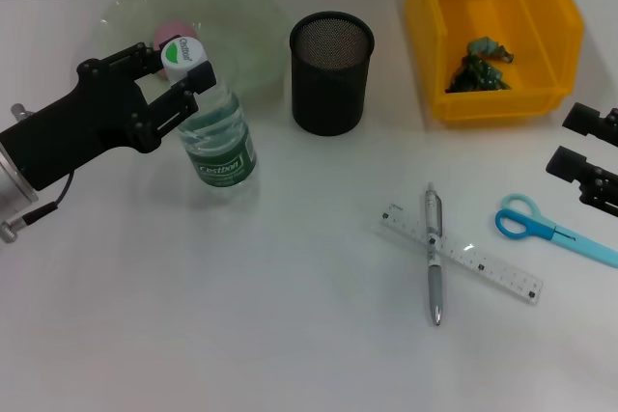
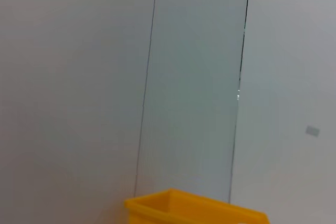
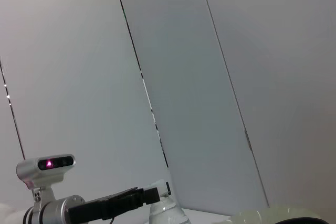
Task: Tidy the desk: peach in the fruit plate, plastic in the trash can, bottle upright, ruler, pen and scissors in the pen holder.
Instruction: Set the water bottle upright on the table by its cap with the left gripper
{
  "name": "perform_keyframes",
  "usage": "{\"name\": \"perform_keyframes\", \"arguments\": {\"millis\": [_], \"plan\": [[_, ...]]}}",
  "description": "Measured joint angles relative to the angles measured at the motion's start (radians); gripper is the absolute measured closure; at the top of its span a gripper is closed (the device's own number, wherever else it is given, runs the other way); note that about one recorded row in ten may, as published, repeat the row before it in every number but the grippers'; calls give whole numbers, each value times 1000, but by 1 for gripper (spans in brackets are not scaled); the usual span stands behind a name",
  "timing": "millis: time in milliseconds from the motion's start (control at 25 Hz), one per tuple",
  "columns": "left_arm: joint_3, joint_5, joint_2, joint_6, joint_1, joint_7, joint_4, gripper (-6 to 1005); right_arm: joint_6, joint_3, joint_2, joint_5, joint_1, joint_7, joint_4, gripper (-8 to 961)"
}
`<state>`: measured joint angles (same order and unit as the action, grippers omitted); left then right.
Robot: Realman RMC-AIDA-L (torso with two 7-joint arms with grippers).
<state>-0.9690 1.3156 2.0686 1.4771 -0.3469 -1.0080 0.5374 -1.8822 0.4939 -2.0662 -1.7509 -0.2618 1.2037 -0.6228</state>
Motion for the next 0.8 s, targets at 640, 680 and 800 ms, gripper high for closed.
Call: {"name": "perform_keyframes", "arguments": {"millis": [640,680,800], "plan": [[9,-17,3,-47,-10,100,-44,556,0,4,-8,1,-4,-11,2,260],[9,-17,3,-47,-10,100,-45,556,0,3,-8,1,-4,-12,2,260],[13,-18,3,-49,-10,101,-54,556,0,3,-8,1,-4,-12,2,260]]}}
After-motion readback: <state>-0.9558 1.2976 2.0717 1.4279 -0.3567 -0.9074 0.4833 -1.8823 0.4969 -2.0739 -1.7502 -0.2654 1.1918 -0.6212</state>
